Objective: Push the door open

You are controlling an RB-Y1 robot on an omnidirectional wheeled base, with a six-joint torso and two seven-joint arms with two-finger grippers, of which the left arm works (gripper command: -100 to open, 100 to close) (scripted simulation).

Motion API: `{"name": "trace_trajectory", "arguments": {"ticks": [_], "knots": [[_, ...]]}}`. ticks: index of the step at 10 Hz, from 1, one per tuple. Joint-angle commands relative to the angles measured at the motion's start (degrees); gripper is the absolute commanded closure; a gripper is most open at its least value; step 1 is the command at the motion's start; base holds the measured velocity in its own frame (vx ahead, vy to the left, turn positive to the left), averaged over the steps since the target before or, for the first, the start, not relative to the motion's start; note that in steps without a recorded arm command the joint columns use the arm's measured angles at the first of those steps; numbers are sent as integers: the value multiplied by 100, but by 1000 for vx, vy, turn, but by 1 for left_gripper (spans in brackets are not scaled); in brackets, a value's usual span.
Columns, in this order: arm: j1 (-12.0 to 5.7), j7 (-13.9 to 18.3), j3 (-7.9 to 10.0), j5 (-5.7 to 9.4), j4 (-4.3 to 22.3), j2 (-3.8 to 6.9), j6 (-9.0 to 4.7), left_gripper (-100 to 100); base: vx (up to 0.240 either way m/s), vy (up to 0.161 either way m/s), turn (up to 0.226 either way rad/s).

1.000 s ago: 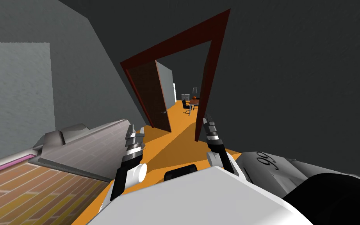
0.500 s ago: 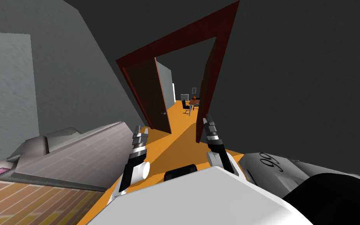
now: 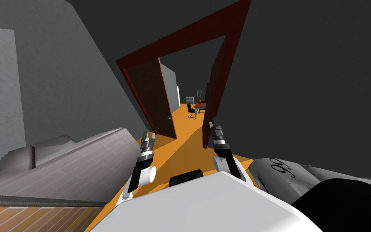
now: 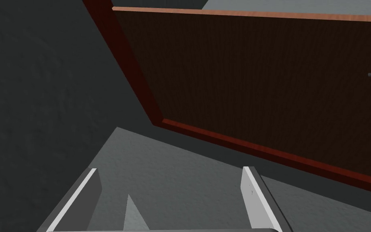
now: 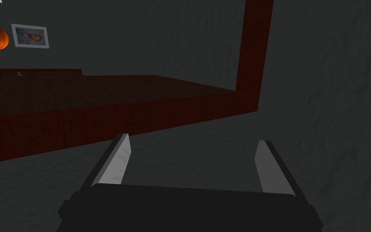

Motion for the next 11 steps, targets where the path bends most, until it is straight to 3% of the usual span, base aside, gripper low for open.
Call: {"name": "trace_trajectory", "arguments": {"ticks": [1,11], "knots": [[-76,-11,-38,-2,200,18,-61,-100,81,64,-40],[-632,-39,-226,9,1570,137,-402,-100,94,72,-46]]}}
